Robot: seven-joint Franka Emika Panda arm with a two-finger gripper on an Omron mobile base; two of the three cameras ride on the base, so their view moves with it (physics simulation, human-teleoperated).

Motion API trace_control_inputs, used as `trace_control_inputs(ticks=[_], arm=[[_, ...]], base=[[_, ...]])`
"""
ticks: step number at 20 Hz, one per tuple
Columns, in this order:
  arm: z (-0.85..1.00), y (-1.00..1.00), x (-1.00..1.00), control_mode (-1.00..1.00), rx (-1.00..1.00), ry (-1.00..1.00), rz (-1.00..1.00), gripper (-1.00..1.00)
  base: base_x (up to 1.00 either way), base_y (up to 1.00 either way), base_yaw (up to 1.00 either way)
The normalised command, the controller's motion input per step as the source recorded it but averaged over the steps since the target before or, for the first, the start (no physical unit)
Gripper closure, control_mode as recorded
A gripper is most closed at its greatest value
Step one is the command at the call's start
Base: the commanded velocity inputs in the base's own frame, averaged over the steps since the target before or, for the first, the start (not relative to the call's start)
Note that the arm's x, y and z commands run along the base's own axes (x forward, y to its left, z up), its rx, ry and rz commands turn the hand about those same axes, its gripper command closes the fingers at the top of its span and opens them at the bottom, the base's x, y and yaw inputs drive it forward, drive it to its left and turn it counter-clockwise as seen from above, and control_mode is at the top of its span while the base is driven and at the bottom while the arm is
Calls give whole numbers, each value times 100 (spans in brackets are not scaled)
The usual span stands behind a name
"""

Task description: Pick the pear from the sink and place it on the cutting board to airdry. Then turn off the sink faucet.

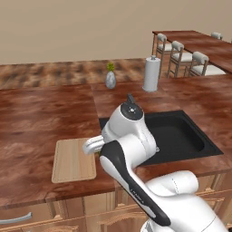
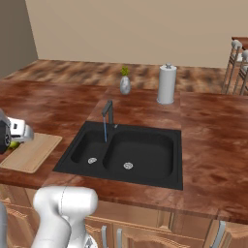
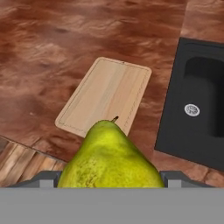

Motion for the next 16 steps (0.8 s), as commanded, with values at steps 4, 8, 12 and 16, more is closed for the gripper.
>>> trace_control_inputs(ticks=[4,8,12,16], arm=[[-18,11,15,-100,0,0,0,100],[-20,9,18,-100,0,1,0,100],[-24,8,19,-100,0,5,0,100],[-25,13,20,-100,0,6,0,100]], base=[[0,0,0],[0,0,0],[0,0,0],[0,0,0]])
